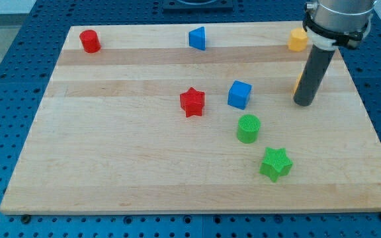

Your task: Push the green circle towards the bottom center

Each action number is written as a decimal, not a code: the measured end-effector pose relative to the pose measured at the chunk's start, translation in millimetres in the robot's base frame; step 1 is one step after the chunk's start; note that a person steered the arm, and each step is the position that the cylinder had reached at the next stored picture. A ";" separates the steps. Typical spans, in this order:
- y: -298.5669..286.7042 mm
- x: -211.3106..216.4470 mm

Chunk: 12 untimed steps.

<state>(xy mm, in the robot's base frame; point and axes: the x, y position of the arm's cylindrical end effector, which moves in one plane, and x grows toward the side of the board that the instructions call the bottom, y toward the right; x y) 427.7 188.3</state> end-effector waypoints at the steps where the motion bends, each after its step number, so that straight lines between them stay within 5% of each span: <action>1: -0.8 0.0; 3: -60.8 -3.9; 7: -62.5 -7.9; 8: -77.7 37.1; 12: -151.4 57.7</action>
<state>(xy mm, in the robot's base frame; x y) 485.4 36.9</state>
